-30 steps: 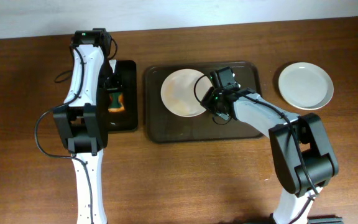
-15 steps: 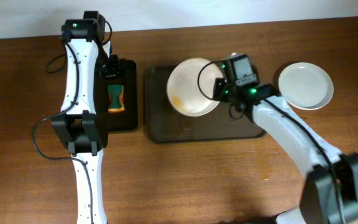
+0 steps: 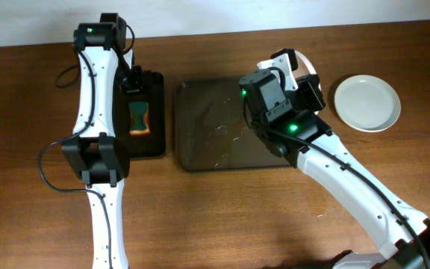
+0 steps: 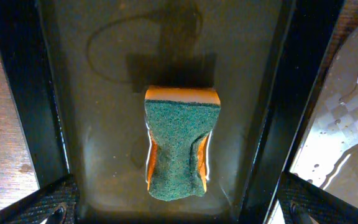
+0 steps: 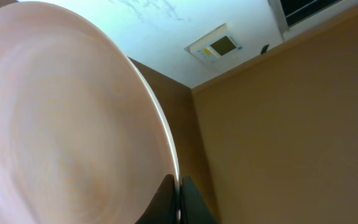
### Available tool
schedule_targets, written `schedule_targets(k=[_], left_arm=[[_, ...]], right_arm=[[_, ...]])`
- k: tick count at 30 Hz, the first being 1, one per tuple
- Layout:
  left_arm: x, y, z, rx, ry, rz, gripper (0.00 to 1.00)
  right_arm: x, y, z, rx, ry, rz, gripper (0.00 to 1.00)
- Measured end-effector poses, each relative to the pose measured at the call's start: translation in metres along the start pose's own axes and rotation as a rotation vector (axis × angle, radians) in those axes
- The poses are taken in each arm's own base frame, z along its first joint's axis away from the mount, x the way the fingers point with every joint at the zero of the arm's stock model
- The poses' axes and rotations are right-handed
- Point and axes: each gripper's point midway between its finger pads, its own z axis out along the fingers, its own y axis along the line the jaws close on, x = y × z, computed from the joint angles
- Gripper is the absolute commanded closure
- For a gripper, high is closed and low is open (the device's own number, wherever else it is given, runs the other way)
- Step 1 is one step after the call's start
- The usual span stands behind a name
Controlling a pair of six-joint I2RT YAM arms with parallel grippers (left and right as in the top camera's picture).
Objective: Clean dirty plates on tray and stack at the side
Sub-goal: 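Carry the plate with the right gripper and stack it on the right plates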
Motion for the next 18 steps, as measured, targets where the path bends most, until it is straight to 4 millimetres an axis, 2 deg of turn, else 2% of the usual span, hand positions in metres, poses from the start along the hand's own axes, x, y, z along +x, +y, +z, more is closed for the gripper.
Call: schedule_targets(k=[3, 5, 8, 10, 12, 13, 14, 16, 17, 18], left_arm=[[0.000, 0.000, 0.000, 0.000, 0.000, 0.000, 0.00], [0.000, 0.000, 0.000, 0.000, 0.000, 0.000, 0.00], [0.000, 0.000, 0.000, 0.000, 0.000, -0.002, 0.00], [0.000, 0.000, 0.000, 0.000, 0.000, -0.003, 0.00], [0.000, 0.000, 0.000, 0.000, 0.000, -0.003, 0.00], [0.000, 0.000, 0.000, 0.000, 0.000, -0.003, 0.00], [0.000, 0.000, 0.000, 0.000, 0.000, -0.003, 0.00], [0.000, 0.000, 0.000, 0.000, 0.000, -0.003, 0.00], [0.000, 0.000, 0.000, 0.000, 0.000, -0.003, 0.00], [0.000, 0.000, 0.000, 0.000, 0.000, -0.003, 0.00]], right_arm=[[0.000, -0.002, 0.000, 0.009, 0.000, 0.010, 0.96], [0.004, -0.002, 0.006, -0.004, 0.017, 0.090, 0.96], [0.041, -0.003, 0.048, -0.116, 0.163, 0.289, 0.96], [0.099, -0.022, 0.105, -0.225, 0.368, 0.594, 0.96], [0.141, -0.045, 0.136, -0.284, 0.479, 0.825, 0.96], [0.178, -0.066, 0.155, -0.283, 0.557, 0.973, 0.96], [0.200, -0.075, 0.163, -0.283, 0.602, 1.055, 0.96], [0.230, -0.070, 0.178, -0.326, 0.678, 1.146, 0.96], [0.249, -0.063, 0.189, -0.332, 0.733, 1.176, 0.96], [0.259, -0.052, 0.198, -0.345, 0.764, 1.183, 0.96]])
